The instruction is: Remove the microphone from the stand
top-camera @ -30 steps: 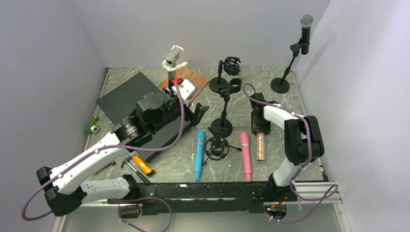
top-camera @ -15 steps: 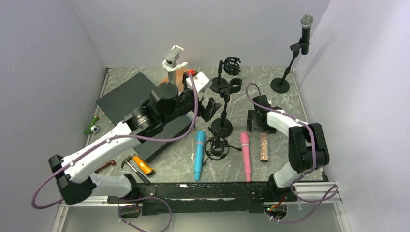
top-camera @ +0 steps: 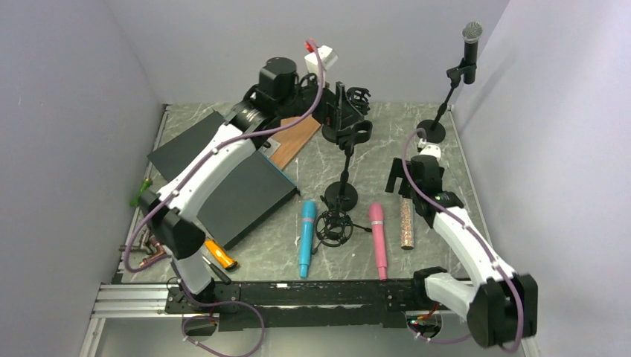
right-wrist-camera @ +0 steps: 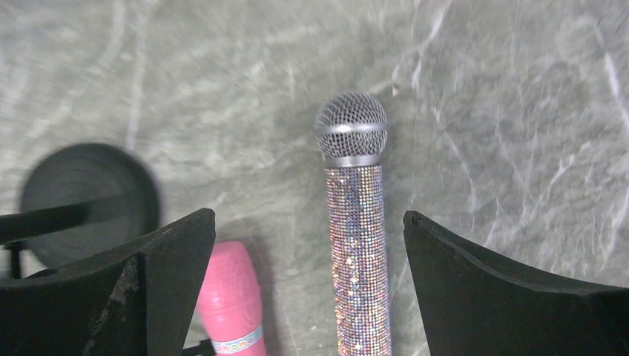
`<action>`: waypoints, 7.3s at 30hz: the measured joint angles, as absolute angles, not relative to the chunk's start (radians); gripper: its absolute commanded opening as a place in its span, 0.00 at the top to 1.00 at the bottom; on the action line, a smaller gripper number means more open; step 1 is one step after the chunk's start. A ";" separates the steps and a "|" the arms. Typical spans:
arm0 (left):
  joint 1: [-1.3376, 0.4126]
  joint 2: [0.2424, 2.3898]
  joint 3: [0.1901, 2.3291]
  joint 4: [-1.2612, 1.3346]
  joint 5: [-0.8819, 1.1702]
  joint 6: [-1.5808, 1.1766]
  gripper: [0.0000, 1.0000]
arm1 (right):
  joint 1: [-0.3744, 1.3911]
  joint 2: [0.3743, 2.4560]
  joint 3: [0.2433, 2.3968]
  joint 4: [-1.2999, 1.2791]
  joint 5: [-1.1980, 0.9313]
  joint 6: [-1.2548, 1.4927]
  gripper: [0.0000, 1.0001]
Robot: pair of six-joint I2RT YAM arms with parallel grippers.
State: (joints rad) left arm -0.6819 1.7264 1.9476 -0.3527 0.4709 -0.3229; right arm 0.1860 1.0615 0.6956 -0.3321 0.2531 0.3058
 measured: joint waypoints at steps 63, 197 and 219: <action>-0.608 1.870 2.166 -0.610 0.471 -0.282 0.34 | 0.186 0.700 0.544 -0.212 0.279 0.306 0.00; -0.790 1.274 1.440 -0.476 0.159 -0.044 0.01 | 0.138 2.162 2.368 0.025 0.911 -0.511 1.00; -0.790 1.274 1.440 -0.476 0.160 -0.044 0.00 | 0.139 2.179 2.510 -0.015 0.910 -0.541 1.00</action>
